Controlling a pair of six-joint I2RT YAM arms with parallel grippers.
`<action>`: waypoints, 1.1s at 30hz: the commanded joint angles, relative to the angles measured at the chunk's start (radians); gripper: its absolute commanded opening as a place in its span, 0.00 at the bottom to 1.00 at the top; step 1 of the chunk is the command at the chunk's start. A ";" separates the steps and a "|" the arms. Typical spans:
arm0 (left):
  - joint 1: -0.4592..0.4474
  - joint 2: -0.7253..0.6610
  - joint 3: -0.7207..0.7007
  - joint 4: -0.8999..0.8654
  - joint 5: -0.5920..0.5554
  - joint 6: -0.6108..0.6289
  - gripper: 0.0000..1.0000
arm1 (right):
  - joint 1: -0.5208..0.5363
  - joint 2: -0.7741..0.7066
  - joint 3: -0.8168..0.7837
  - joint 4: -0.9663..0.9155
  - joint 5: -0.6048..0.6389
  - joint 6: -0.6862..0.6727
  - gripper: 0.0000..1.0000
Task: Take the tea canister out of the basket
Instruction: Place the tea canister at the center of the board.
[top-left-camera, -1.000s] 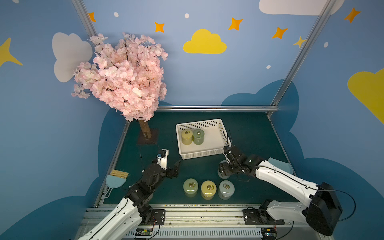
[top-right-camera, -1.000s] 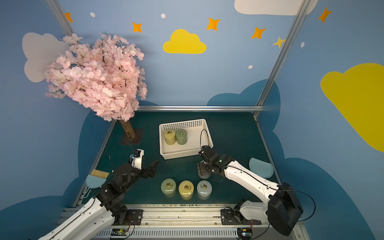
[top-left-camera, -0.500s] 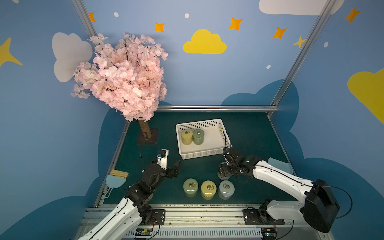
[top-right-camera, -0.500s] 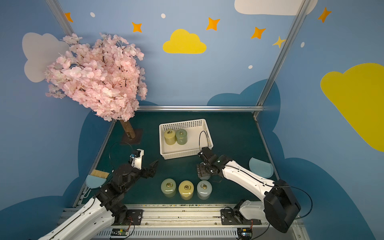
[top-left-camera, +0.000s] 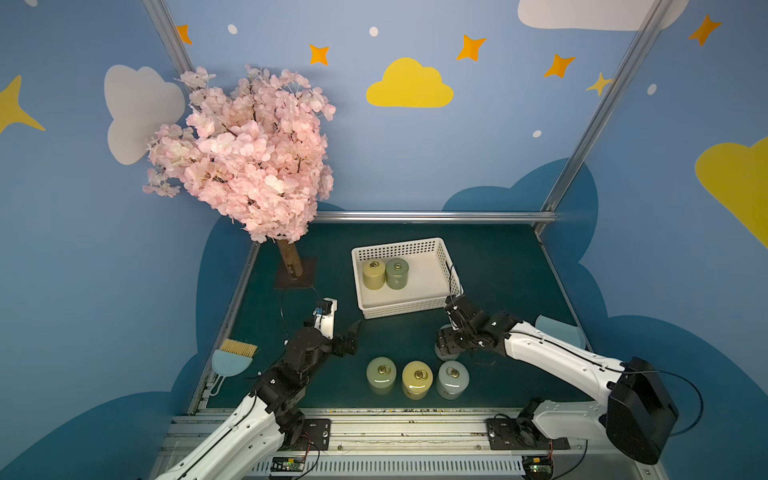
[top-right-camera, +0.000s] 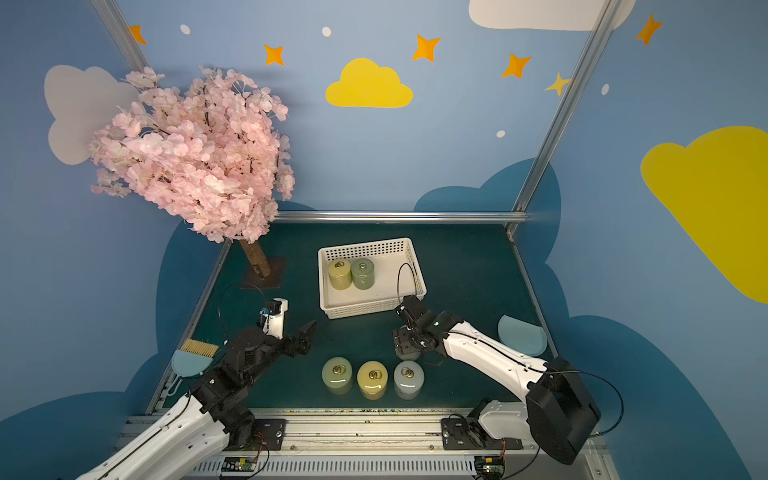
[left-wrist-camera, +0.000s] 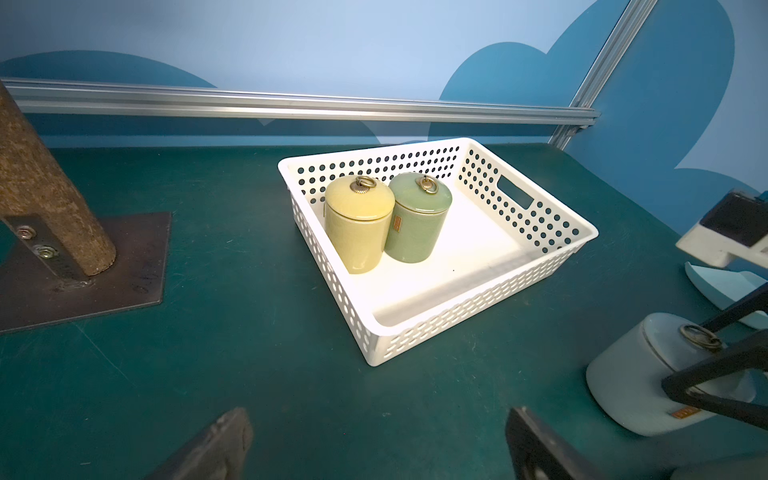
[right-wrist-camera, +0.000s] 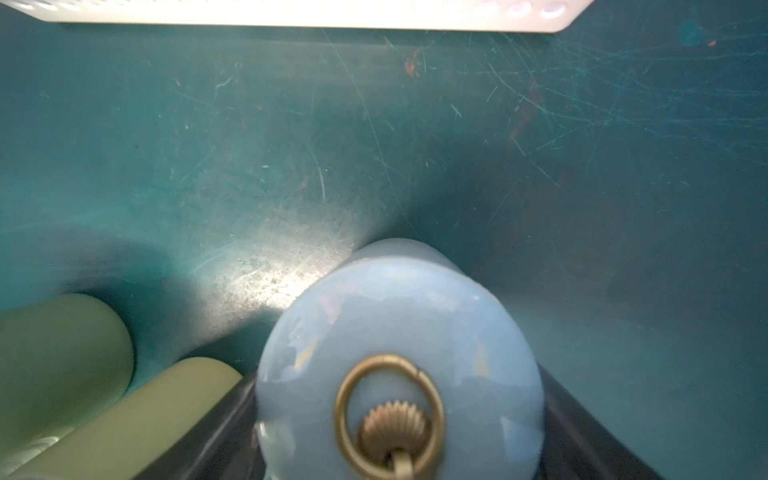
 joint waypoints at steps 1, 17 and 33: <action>0.004 -0.003 -0.011 0.021 -0.009 0.011 1.00 | 0.011 -0.001 0.006 0.032 0.004 0.011 0.75; 0.004 -0.004 -0.007 0.016 0.000 0.012 1.00 | 0.015 0.002 0.034 -0.002 0.011 0.008 0.98; 0.004 0.078 0.166 -0.094 0.088 0.016 1.00 | -0.058 -0.044 0.089 -0.035 0.010 -0.101 0.98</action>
